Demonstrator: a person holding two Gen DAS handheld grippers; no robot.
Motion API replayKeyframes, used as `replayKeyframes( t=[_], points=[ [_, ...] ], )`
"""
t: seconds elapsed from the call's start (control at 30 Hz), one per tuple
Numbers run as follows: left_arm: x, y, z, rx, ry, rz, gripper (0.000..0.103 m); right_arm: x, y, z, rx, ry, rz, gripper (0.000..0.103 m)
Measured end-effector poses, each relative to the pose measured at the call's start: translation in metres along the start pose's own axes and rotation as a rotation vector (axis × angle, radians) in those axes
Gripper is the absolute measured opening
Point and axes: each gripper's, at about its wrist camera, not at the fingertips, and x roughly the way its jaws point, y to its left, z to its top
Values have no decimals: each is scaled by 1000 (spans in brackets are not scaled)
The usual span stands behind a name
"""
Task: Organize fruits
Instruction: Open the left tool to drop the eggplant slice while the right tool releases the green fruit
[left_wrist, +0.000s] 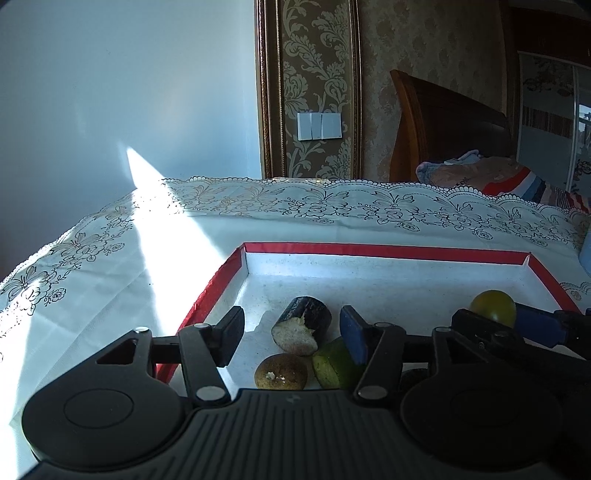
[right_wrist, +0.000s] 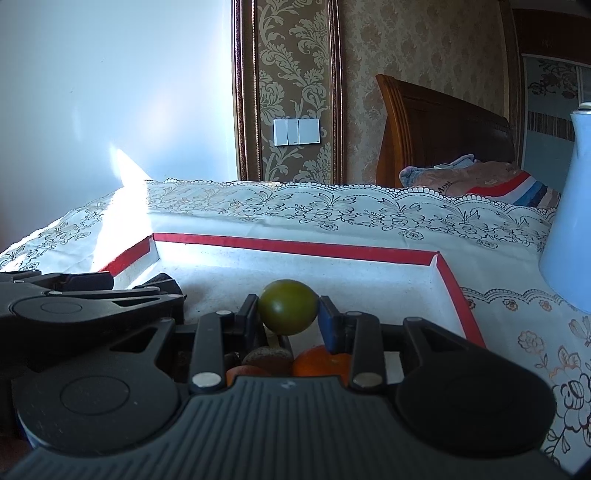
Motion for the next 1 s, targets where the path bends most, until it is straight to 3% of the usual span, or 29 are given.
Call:
replayKeyframes(
  t=[0.2,0.33,0.7,0.87,1.0],
  points=[
    [-5,1,0,-5,-5,-7,62,-4,-2,0,16,-1,-4,33],
    [-11,6,0,-27,-15,-5,63,-11,-5,1,41,-25,-9,47],
    [-31,11,-8,-40,-18,-37,66,-31,-7,-6,51,-46,-8,47],
    [-45,17,-16,-56,-14,-49,66,-47,-7,-11,66,-60,-10,59],
    [-59,19,-23,-52,-34,-53,70,-65,-3,-17,58,-82,-14,61]
  ],
)
